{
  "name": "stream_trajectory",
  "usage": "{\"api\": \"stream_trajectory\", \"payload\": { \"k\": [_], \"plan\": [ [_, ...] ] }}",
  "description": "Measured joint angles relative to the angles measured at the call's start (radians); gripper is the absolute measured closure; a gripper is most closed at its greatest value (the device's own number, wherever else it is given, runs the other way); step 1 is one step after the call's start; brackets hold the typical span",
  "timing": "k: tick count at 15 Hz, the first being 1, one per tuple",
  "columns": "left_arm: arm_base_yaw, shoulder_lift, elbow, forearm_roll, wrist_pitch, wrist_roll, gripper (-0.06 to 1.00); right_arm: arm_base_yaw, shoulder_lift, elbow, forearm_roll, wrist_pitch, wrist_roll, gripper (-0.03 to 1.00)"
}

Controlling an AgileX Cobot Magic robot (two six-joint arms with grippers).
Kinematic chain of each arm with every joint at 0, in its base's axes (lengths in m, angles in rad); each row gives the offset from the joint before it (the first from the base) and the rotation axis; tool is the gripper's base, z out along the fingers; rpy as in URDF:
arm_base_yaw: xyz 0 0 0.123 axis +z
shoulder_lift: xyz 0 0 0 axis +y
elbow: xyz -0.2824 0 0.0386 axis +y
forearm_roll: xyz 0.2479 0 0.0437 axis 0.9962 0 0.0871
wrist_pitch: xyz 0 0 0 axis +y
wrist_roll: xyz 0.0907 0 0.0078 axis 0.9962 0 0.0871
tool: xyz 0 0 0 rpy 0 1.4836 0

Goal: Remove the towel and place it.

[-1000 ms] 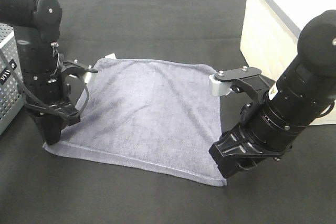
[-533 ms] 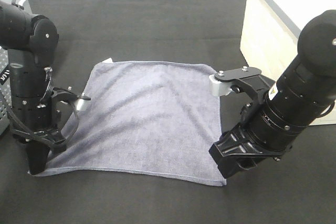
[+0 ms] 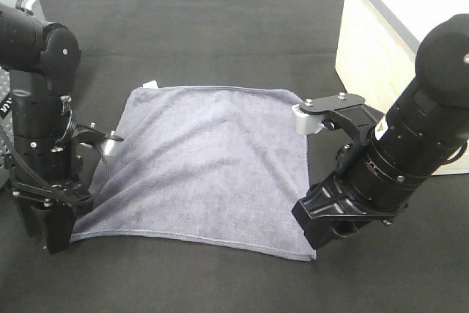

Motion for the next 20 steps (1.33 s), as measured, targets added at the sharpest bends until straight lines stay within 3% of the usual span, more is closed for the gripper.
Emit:
{"api": "stream_trajectory", "payload": {
  "k": [6, 11, 20],
  "plan": [
    [0.0, -0.026, -0.075, -0.002, 0.0, -0.121, 0.42, 0.0, 0.0, 0.0, 0.0, -0.004, 0.0, 0.4],
    [0.0, -0.08, -0.079, -0.002, 0.003, -0.183, 0.42, 0.0, 0.065, 0.0, -0.001, -0.179, 0.0, 0.45],
    [0.0, -0.08, -0.079, -0.029, 0.003, -0.194, 0.42, 0.0, 0.234, -0.001, -0.029, -0.179, 0.0, 0.49]
  ]
}}
